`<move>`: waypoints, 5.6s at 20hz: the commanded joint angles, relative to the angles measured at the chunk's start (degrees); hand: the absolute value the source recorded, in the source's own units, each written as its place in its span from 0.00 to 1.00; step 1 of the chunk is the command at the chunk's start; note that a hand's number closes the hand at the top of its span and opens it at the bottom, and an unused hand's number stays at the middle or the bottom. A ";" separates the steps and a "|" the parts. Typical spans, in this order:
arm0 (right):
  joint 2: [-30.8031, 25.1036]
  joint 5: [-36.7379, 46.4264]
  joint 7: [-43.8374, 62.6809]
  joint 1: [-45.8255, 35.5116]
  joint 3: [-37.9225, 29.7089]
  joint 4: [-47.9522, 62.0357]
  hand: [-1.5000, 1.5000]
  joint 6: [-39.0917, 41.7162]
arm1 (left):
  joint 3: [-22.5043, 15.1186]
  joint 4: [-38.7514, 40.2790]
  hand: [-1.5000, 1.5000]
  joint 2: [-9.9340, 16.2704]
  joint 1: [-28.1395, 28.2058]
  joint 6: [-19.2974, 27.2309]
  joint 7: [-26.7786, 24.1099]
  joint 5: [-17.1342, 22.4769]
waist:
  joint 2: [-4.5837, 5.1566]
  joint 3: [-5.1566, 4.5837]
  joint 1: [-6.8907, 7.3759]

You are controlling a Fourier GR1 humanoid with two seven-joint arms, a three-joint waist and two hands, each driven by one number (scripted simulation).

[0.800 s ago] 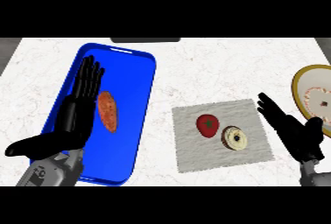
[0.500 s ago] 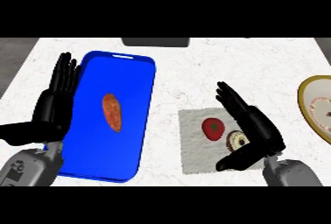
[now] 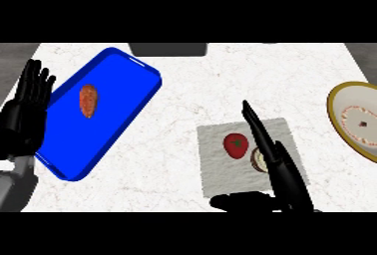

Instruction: Pick the cupcake from the placemat and place it in the bowl

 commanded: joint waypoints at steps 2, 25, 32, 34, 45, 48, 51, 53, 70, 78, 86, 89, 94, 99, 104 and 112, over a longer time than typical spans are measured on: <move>-3.66 16.18 7.76 6.72 7.69 -11.10 0.00 -3.48 | 2.65 3.10 0.50 0.41 -0.21 -2.37 -0.94 1.05 | 0.14 0.00 -0.79; -20.99 1.23 57.45 -0.91 -6.52 -32.95 0.00 51.79 | 5.29 6.29 0.50 -0.34 -2.49 -6.99 -0.75 -0.41 | 0.57 0.09 0.43; -16.51 4.45 50.15 -4.32 -9.14 -20.06 0.00 51.97 | 6.63 -0.42 0.50 -1.51 -2.20 -6.25 4.56 -2.70 | 0.54 0.16 0.81; -14.50 9.75 50.71 -1.79 -4.24 -20.31 0.00 51.21 | 8.36 4.44 0.50 -1.70 -3.90 -8.00 1.80 -3.63 | 0.56 0.15 0.56; -15.32 19.25 35.28 6.99 -8.58 -13.19 0.00 47.08 | 11.90 5.62 0.50 -4.74 -1.28 -11.75 -0.98 -6.09 | 0.54 0.16 0.31; -12.65 21.23 31.09 2.50 -10.06 -5.40 0.00 45.45 | 12.03 4.67 0.50 -5.30 -2.31 -12.75 2.41 -6.17 | 0.58 0.16 0.58; -8.58 24.12 33.50 4.21 -6.41 -8.44 0.00 44.95 | 12.95 0.29 0.50 -6.21 1.08 -12.55 2.94 -7.27 | 0.51 0.15 0.63; -10.22 23.90 26.40 3.54 -8.83 -3.06 0.00 43.79 | 12.80 5.38 0.50 -7.25 -1.65 -13.34 0.51 -8.41 | 0.57 0.15 0.50; -4.24 32.59 18.72 1.45 -10.82 8.15 0.00 42.84 | 17.26 1.22 0.50 -9.21 -1.07 -15.74 4.13 -11.25 | 0.54 0.15 0.64; -0.95 35.13 21.52 -2.90 -12.33 13.35 0.00 44.01 | 19.06 10.02 0.50 -9.32 -3.79 -19.28 -1.51 -11.69 | 0.61 0.12 0.47; 0.50 39.42 11.53 -5.39 -12.55 25.12 1.00 32.47 | 18.09 2.40 0.50 -10.34 -3.55 -16.99 6.27 -12.37 | 0.60 0.17 0.89; -0.15 41.16 9.57 -4.44 -13.29 24.89 1.00 29.68 | 19.47 3.57 0.50 -9.71 -4.80 -17.89 4.83 -12.24 | 0.59 0.15 0.64; -12.49 36.59 1.26 4.29 -22.53 20.52 1.00 30.24 | 18.98 2.23 0.50 -10.08 -2.52 -17.49 5.16 -13.29 | 0.38 0.20 -0.64; -25.53 32.17 -0.08 11.17 -40.33 32.67 1.00 29.47 | 21.96 3.20 0.50 -10.00 0.86 -16.12 3.08 -12.84 | 0.37 0.62 -7.82; -36.52 26.80 -11.15 13.98 -52.48 45.01 1.00 28.08 | 22.27 1.99 0.50 -9.71 1.18 -16.77 2.88 -12.24 | 0.42 0.87 -4.97; -46.93 22.22 -27.83 15.95 -66.35 64.20 1.00 19.19 | 20.38 2.06 0.50 -11.54 1.03 -17.03 2.45 -12.54 | 0.51 0.87 -2.58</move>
